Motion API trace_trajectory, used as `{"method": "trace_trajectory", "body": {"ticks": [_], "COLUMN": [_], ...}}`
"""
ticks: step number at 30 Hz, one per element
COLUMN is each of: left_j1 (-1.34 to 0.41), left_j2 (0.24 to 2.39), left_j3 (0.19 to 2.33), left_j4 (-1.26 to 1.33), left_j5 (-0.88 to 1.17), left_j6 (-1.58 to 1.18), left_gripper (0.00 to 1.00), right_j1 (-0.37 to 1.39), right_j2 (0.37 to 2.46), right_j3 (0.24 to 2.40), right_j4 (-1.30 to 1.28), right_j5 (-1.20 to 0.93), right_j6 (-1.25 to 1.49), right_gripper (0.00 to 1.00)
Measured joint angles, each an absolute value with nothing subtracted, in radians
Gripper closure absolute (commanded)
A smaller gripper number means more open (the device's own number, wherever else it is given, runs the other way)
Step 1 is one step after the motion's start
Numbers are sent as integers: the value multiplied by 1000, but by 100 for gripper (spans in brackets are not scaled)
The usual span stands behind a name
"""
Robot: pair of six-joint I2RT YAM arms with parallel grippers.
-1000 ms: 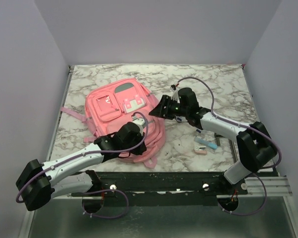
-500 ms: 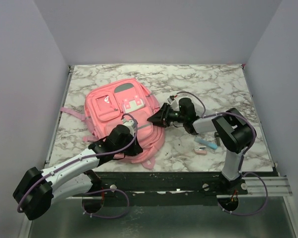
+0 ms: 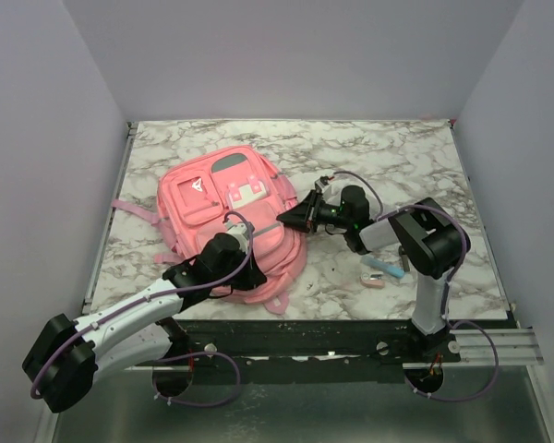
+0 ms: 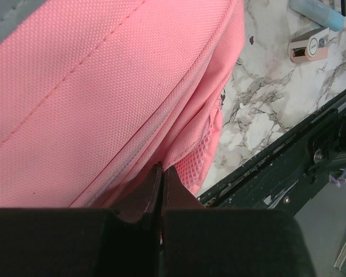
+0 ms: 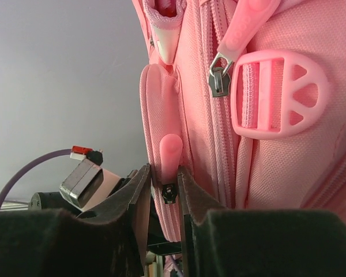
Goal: Pack the student bag
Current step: Unzip the student bag at the center of the board.
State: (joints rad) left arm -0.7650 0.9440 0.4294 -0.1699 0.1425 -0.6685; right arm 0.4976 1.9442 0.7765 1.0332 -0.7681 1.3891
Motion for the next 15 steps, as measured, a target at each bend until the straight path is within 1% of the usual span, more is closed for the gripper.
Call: {"method": "trace_trajectory", "body": {"ticks": [5, 12, 15], "left_j1": [-765, -765, -765], "left_j2": [944, 936, 930], "left_j3": [429, 424, 420], "left_j4": [-169, -165, -163], "left_j5": [145, 149, 149], "left_j6": [-670, -671, -672], "left_gripper": [100, 100, 100], "right_j1": [495, 489, 488], "right_j2": [1982, 2019, 2035], "right_j3": [776, 777, 781], "right_j4": [1097, 1159, 1171], "right_j5": [-777, -779, -781], "right_j6": [1424, 1443, 1447], "right_gripper": [71, 77, 72]}}
